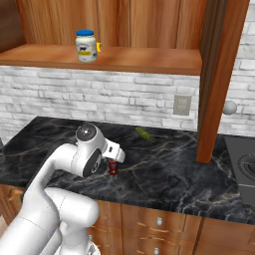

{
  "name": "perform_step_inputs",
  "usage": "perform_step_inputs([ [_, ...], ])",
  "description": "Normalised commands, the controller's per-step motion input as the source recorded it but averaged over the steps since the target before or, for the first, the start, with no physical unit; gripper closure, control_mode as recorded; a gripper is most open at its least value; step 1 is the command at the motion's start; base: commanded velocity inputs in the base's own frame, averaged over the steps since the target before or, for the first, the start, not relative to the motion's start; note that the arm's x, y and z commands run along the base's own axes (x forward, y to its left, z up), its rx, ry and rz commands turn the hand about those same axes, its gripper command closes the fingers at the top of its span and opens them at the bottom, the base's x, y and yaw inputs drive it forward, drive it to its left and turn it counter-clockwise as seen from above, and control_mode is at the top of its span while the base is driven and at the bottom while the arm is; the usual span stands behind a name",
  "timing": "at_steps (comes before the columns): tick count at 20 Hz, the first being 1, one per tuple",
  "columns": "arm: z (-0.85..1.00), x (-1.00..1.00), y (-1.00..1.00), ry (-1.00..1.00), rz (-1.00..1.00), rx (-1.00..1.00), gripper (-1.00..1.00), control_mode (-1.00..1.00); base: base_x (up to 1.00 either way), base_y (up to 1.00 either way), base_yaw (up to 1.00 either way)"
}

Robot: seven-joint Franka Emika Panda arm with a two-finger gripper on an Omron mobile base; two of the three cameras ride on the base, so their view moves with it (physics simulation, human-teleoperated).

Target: Pick the condiment bottle and mayonnaise from the counter and place them in the cabinet.

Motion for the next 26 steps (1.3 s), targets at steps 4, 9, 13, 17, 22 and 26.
perform_step_inputs([
  [4, -0.16, 0.31, -0.01, 0.0, 0.0, 0.0, -1.0, -1.0, 0.0, 0.0, 0.0],
  [9, -0.16, 0.35, 0.0, 0.0, 0.0, 0.0, -1.0, -1.0, 0.0, 0.0, 0.0],
  [13, -0.16, 0.34, 0.0, 0.0, 0.0, 0.0, -1.0, -1.0, 0.0, 0.0, 0.0],
  [17, -0.18, 0.29, 0.0, 0.0, 0.0, 0.0, -1.0, -1.0, 0.0, 0.0, 0.0],
  [22, -0.2, 0.22, -0.02, 0.0, 0.0, 0.0, 1.0, -1.0, 0.0, 0.0, 0.0],
  [26, -0.09, 0.04, -0.14, 0.0, 0.0, 0.0, 1.0, -1.0, 0.0, 0.0, 0.0],
])
